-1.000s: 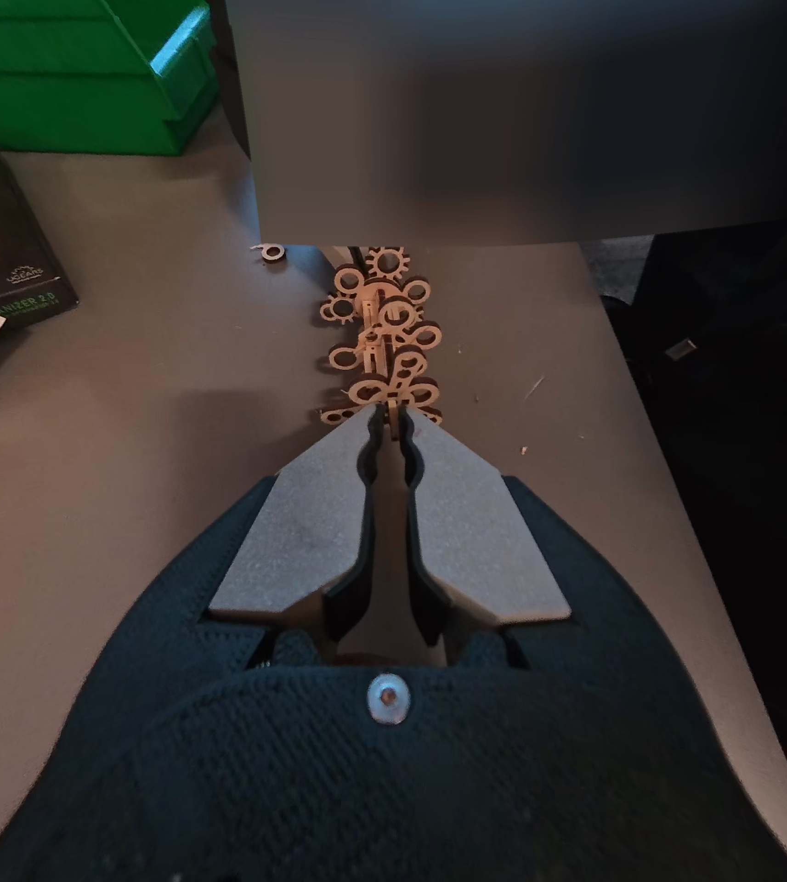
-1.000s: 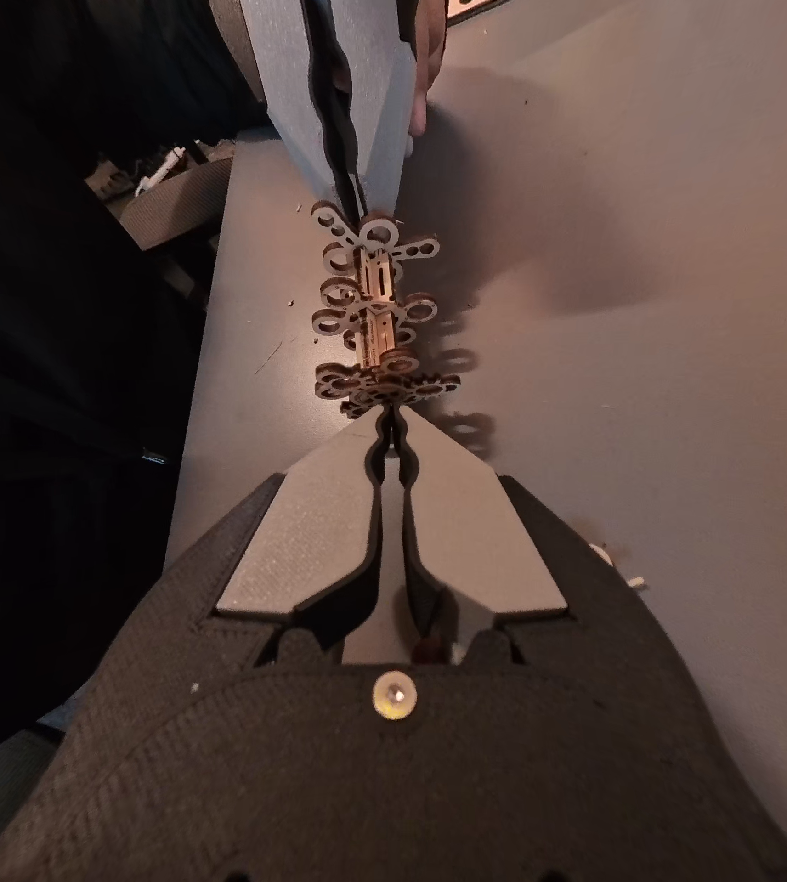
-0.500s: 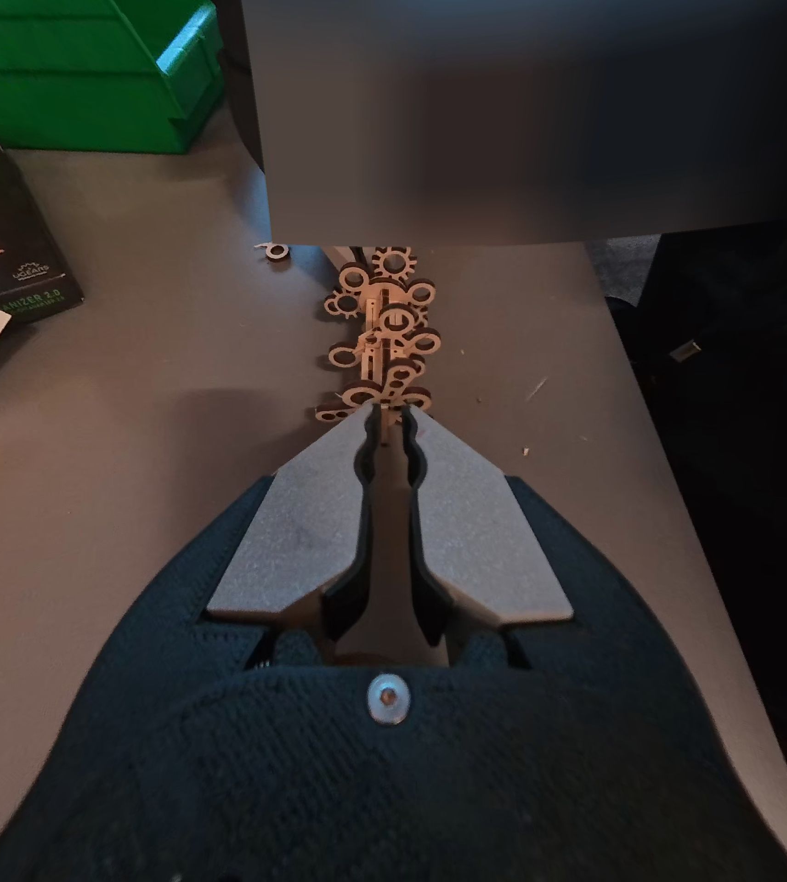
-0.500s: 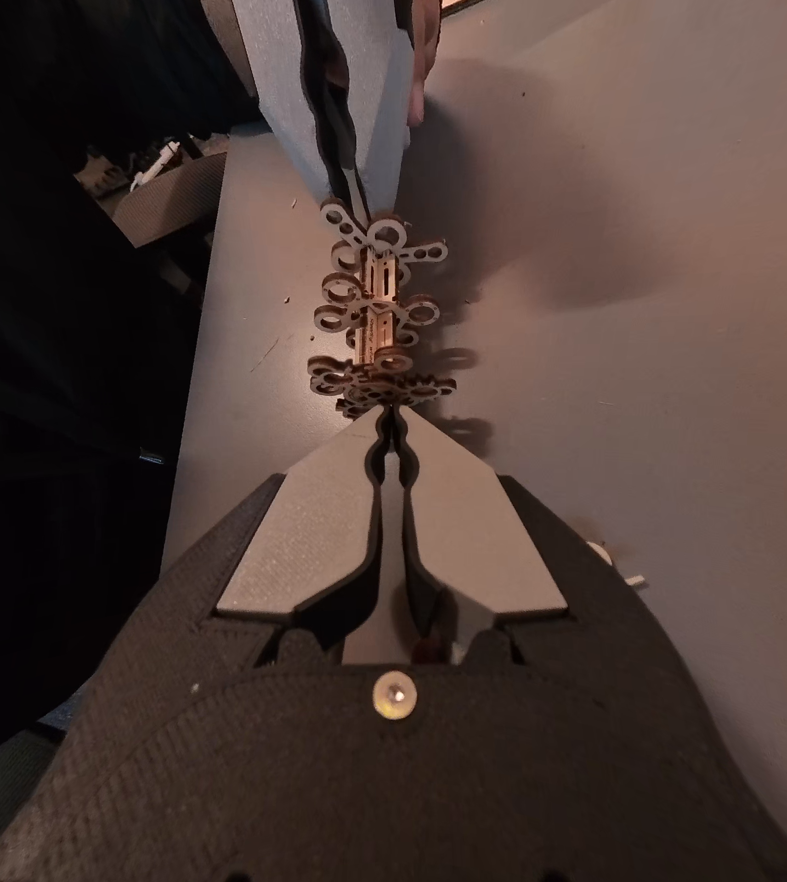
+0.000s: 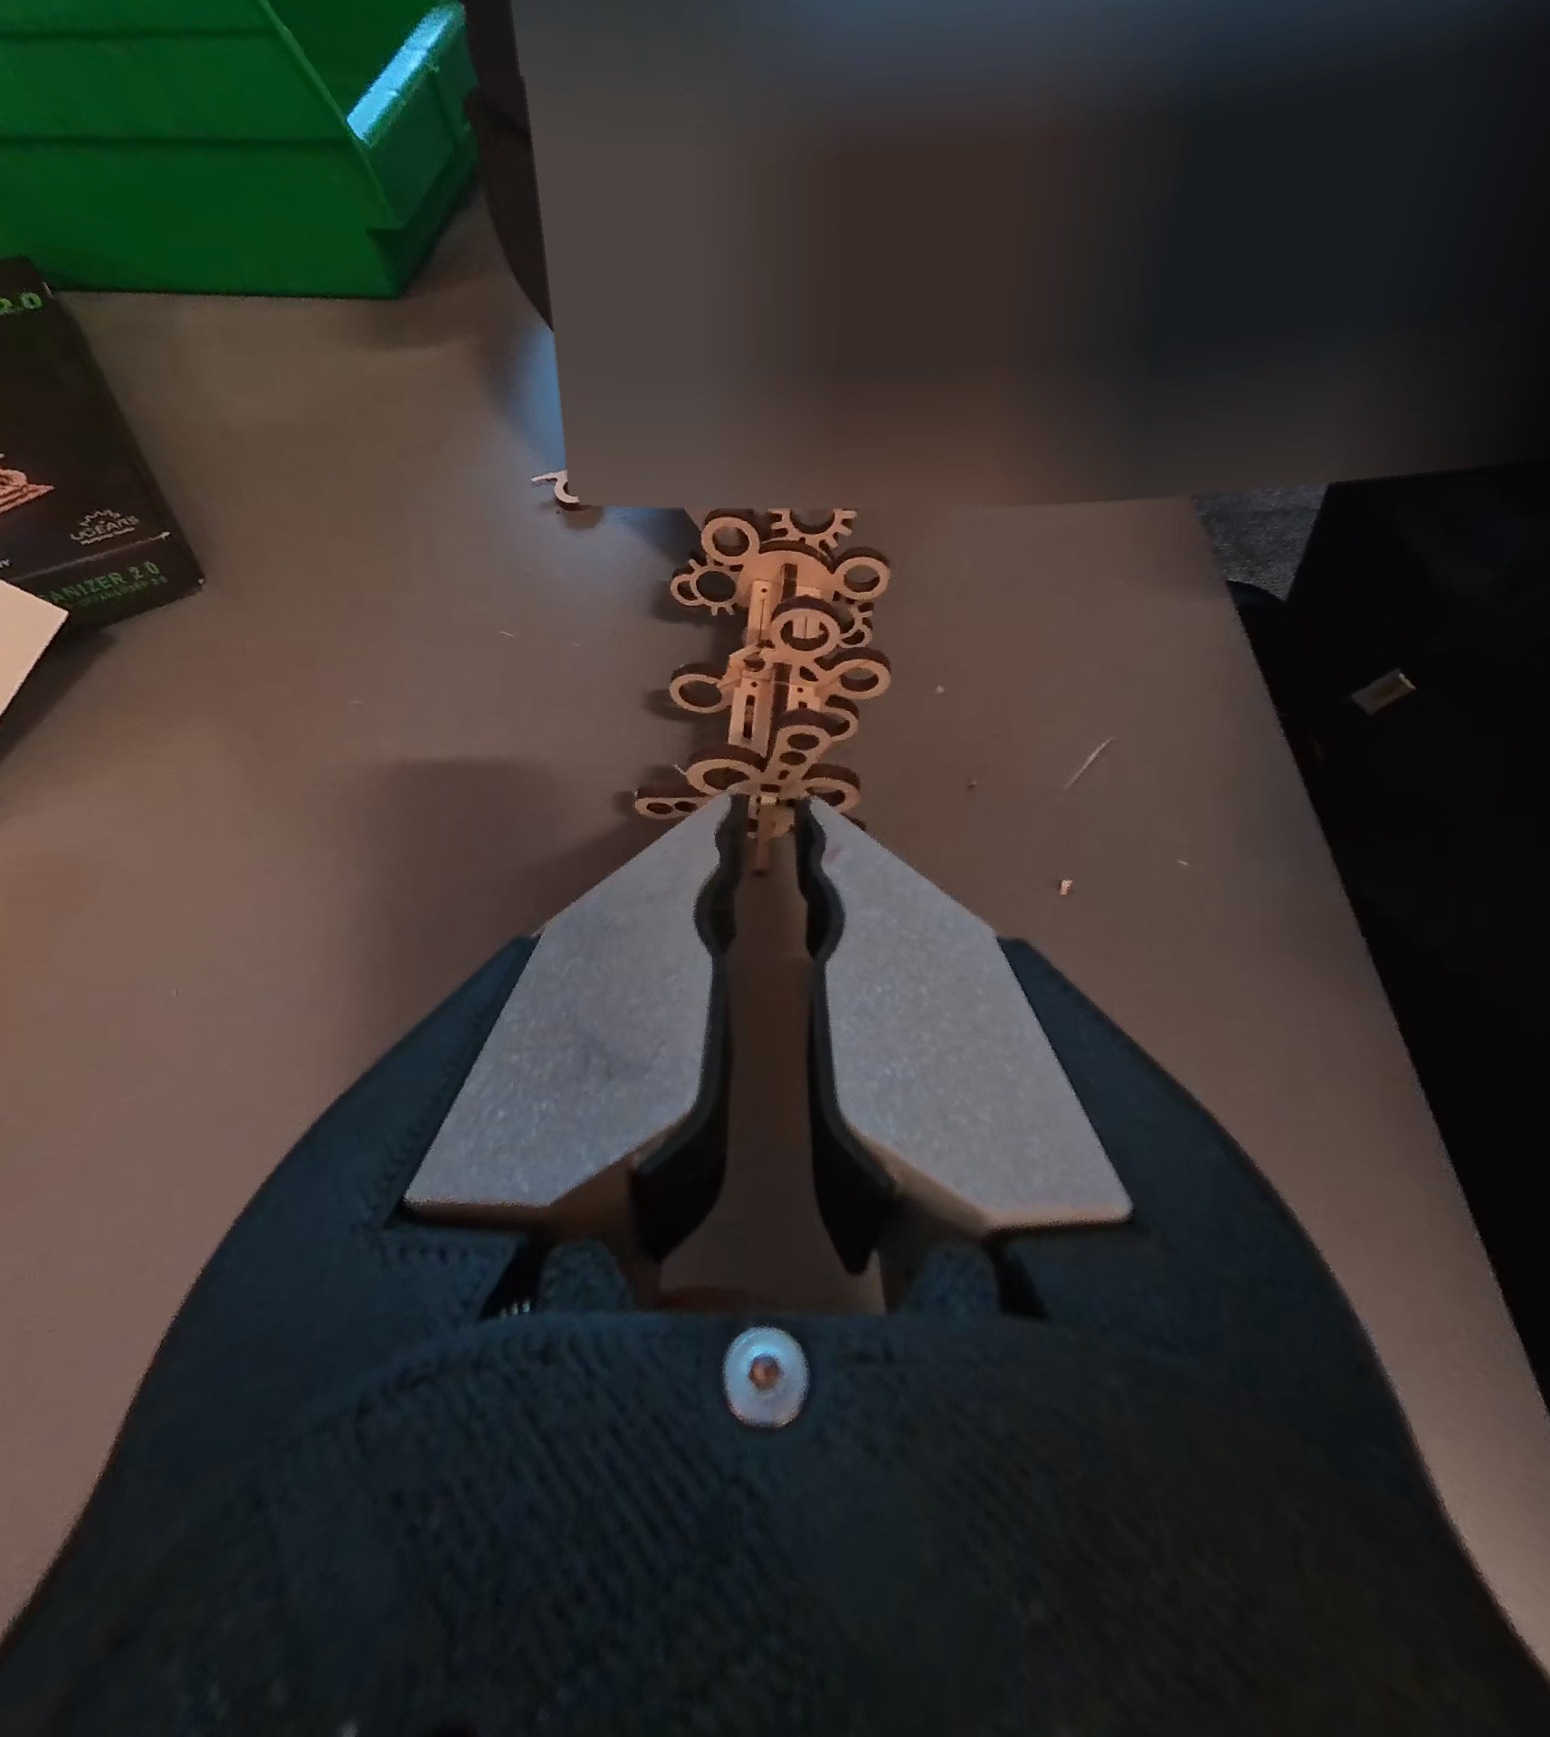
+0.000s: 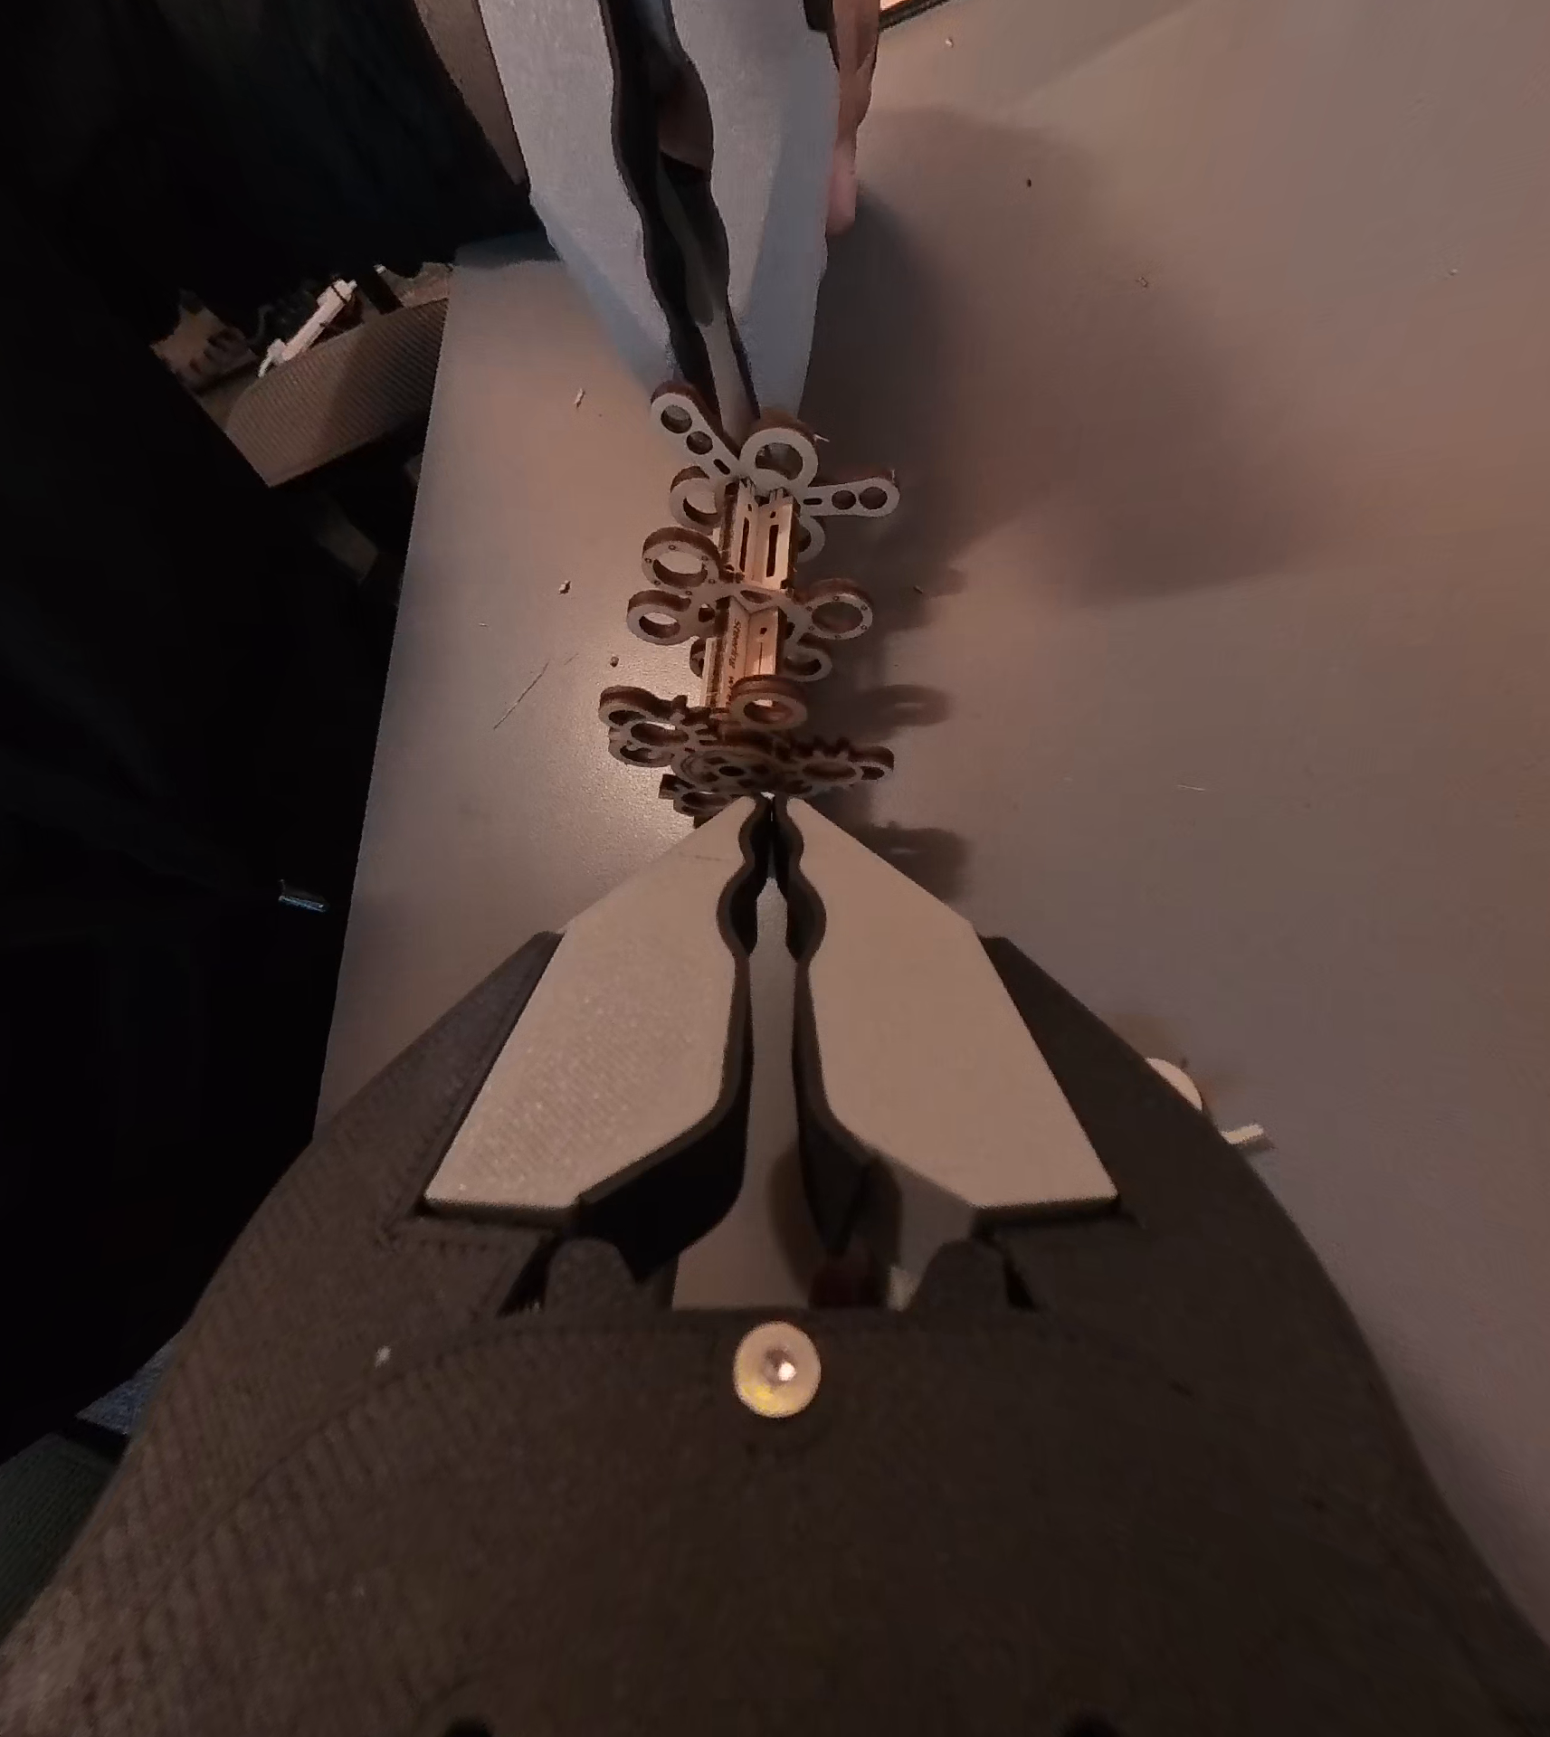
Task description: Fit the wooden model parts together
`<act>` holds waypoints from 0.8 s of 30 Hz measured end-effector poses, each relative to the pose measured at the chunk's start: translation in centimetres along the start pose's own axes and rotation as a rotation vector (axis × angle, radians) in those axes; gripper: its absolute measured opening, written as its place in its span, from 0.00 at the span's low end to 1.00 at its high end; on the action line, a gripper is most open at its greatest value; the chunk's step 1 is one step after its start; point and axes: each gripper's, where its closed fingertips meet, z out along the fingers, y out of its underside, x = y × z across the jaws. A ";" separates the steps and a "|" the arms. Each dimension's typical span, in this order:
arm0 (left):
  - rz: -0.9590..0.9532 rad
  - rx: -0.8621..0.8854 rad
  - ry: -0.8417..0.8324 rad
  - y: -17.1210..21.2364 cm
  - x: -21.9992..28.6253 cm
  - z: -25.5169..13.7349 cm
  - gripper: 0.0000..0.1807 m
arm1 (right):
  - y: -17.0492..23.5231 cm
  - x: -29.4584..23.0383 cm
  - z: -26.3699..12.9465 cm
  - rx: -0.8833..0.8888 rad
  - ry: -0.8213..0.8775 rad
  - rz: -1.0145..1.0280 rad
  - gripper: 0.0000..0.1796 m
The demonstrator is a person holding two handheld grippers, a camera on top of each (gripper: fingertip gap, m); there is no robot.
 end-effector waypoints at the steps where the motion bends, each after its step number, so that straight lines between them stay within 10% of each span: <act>1: 0.000 0.001 -0.001 0.0 0.0 0.0 0.04 | 0.0 0.0 0.0 -0.003 0.001 -0.001 0.00; 24: -0.012 -0.004 -0.018 -0.2 0.1 0.4 0.06 | 0.1 0.3 -0.1 -0.007 0.019 0.013 0.00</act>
